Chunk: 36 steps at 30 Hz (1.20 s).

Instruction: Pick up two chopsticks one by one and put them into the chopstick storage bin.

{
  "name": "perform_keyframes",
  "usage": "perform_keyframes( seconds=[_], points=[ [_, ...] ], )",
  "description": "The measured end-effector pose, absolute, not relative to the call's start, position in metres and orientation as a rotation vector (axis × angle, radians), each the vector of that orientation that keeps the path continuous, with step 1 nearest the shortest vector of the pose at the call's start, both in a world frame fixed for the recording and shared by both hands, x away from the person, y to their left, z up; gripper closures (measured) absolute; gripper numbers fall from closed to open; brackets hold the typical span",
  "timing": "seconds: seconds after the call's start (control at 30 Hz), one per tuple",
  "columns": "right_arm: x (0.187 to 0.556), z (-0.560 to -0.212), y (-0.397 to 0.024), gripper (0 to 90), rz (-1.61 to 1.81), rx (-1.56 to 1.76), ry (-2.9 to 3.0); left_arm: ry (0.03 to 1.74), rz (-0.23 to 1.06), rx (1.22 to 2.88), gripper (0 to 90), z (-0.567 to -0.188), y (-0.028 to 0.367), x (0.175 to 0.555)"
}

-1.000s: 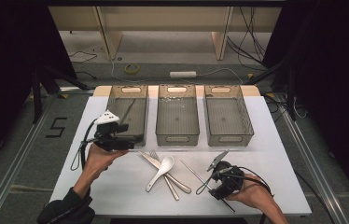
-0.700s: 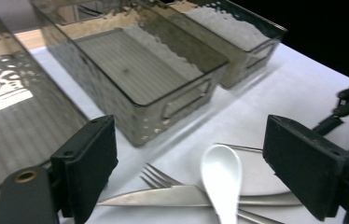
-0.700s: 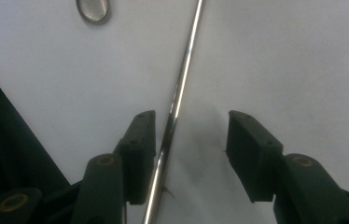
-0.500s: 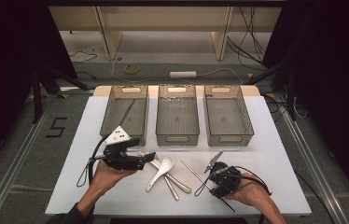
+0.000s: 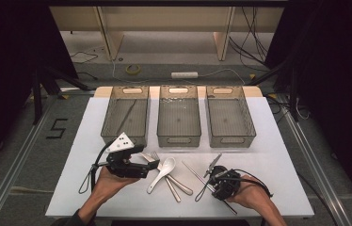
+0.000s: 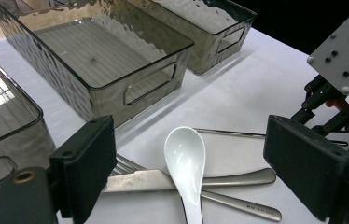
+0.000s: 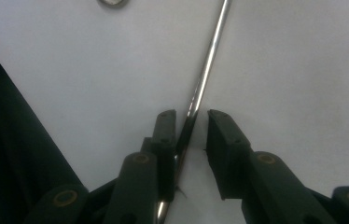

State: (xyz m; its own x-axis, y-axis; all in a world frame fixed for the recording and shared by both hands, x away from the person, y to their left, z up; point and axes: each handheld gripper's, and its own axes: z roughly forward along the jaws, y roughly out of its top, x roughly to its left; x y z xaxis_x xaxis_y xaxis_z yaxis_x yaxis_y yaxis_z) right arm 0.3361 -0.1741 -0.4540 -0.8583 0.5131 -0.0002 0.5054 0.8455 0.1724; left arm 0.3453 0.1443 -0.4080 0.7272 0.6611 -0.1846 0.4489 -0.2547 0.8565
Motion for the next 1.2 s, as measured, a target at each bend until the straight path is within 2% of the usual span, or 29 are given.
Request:
perform_keyframes(
  seconds=[0.73, 1.07, 1.2],
  points=[
    [0.343, -0.455, -0.170, 85.4, 0.183, 0.828, 2.996, 0.843, 0.262, 1.916, 16.7, -0.408, 0.143, 0.343],
    [0.346, -0.453, -0.173, 86.1, 0.163, 0.800, 2.979, 0.837, 0.259, 1.922, 16.7, -0.409, 0.143, 0.343],
    [0.348, -0.442, -0.181, 86.2, 0.224, 0.807, 2.953, 0.833, 0.256, 1.928, 16.7, -0.409, 0.142, 0.343]
  ],
)
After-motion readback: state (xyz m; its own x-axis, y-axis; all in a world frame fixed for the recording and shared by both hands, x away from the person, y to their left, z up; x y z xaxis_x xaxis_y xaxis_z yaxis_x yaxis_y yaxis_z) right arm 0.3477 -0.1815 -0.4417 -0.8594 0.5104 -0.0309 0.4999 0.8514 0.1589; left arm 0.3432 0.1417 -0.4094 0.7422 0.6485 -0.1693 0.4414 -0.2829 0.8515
